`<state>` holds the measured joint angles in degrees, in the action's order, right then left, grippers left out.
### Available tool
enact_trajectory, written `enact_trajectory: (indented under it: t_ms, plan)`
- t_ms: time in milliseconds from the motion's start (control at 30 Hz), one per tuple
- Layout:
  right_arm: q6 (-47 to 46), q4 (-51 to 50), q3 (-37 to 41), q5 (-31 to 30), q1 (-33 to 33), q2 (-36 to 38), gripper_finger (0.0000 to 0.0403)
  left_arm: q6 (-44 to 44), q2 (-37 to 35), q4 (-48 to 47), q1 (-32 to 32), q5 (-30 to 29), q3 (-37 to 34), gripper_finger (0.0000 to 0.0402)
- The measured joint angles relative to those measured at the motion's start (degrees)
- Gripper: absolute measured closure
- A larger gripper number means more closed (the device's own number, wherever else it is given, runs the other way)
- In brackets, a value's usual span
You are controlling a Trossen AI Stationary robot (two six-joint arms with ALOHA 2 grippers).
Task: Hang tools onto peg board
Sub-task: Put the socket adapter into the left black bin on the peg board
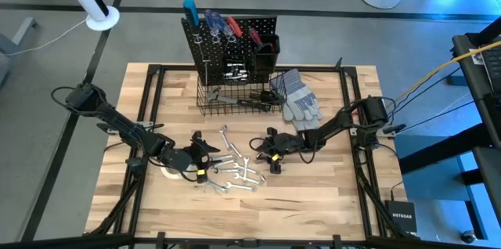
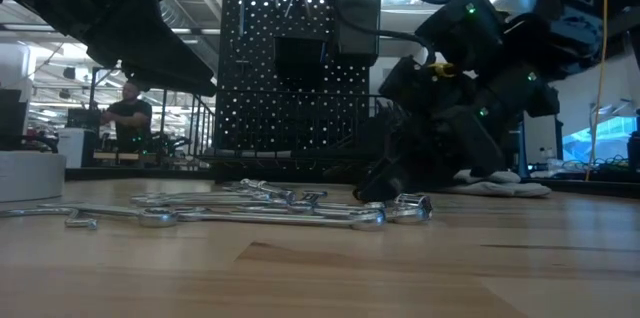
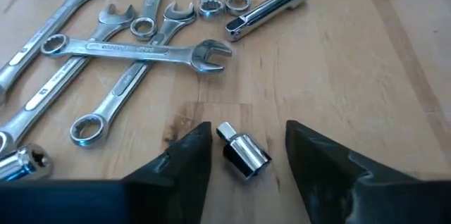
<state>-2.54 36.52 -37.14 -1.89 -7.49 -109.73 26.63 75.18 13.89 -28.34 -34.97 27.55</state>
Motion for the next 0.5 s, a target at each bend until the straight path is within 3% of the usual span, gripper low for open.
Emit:
enact_trajectory:
  t_ms: [333,500]
  plan:
    - [5.0,-1.6,0.0,0.3,0.0,0.0,0.0325,0.0,0.0,0.0,0.0,0.0,0.0,0.0219]
    - [6.0,-1.7,0.1,0.2,0.0,0.7,0.0334,0.0,0.0,0.0,0.0,0.0,0.0,0.0219]
